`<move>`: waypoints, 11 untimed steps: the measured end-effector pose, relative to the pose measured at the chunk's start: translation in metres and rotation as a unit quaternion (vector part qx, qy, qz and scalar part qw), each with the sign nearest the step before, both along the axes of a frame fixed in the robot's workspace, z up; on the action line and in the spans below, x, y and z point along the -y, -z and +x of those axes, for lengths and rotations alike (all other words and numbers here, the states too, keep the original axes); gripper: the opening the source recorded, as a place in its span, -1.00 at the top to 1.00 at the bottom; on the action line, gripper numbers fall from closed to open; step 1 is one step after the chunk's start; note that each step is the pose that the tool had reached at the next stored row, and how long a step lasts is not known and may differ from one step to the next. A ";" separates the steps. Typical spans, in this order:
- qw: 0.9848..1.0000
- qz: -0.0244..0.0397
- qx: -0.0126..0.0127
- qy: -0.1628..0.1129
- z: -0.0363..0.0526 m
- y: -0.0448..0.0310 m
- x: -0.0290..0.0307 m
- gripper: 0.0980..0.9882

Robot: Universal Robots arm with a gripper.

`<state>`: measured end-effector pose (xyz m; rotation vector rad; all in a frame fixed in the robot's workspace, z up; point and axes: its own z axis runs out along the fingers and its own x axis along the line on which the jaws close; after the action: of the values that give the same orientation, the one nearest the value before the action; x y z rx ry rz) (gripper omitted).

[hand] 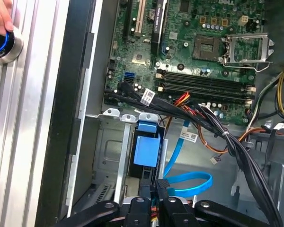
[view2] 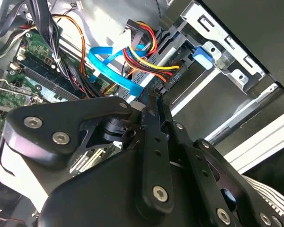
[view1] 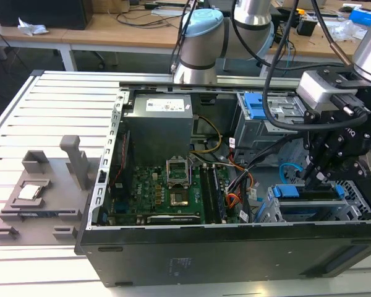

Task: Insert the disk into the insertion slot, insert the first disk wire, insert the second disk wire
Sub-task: 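Insert the second disk wire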

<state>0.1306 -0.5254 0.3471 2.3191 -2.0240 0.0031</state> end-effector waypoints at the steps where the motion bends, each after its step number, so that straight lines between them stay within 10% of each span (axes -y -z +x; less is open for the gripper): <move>1: 1.000 0.000 0.000 0.000 0.0017 0.0000 0.0001 0.85; 11: 1.000 0.000 0.000 0.001 0.0037 0.0046 0.0035 0.85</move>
<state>0.1342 -0.5289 0.3425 2.3169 -2.0268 0.0013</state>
